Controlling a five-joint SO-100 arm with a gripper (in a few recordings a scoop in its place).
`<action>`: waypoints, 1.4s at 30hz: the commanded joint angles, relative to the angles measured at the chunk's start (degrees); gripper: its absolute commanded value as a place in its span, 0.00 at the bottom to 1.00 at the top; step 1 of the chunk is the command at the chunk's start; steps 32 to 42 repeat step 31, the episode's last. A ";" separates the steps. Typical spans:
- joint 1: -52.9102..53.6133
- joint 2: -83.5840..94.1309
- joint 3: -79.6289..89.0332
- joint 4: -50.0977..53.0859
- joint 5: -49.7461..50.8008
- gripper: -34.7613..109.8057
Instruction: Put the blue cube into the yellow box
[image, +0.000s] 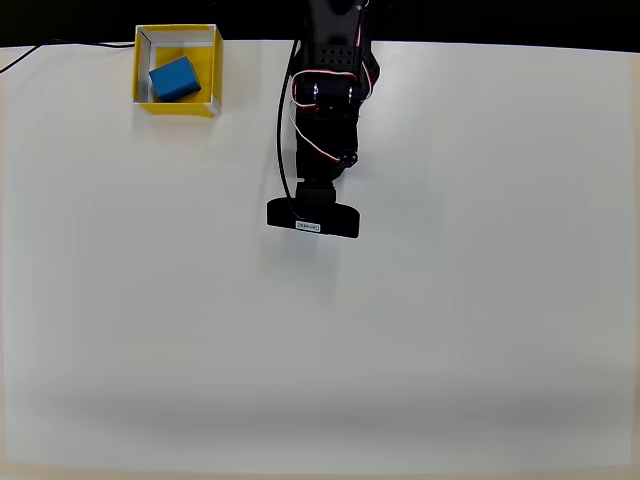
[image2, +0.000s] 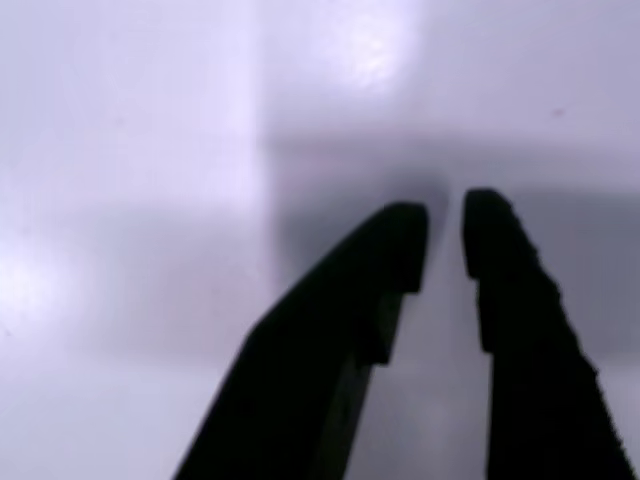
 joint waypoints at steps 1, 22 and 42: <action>0.18 1.49 1.58 1.32 -1.41 0.24; 0.88 1.23 1.67 2.20 3.52 0.24; 0.88 1.23 1.67 2.20 3.52 0.24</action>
